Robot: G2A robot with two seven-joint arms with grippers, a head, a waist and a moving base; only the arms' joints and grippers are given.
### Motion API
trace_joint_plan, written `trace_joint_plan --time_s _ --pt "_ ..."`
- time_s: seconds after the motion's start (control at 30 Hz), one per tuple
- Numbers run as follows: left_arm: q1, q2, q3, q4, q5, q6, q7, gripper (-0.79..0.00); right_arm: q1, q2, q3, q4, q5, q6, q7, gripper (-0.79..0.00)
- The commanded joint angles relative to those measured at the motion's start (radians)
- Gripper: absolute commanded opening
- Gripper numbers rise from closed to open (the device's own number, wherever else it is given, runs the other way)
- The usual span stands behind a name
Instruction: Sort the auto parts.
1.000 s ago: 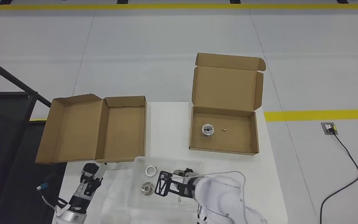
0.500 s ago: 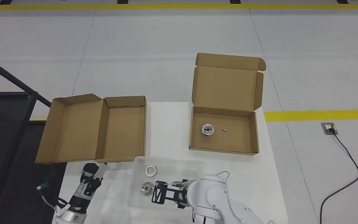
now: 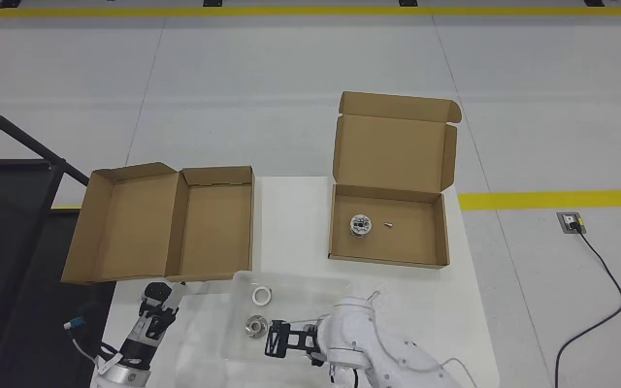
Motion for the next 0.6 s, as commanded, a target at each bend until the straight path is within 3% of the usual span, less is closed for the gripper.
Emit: trace_joint_plan --time_s 0.0,0.57 --pt "0.000 0.000 0.000 0.000 0.000 0.000 0.000 0.000 0.023 -0.001 -0.025 0.021 0.024 0.007 0.007 -0.468" --pt "0.000 0.000 0.000 0.000 0.000 0.000 0.000 0.000 0.140 -0.071 -0.175 0.162 0.071 0.097 0.071 -0.471"
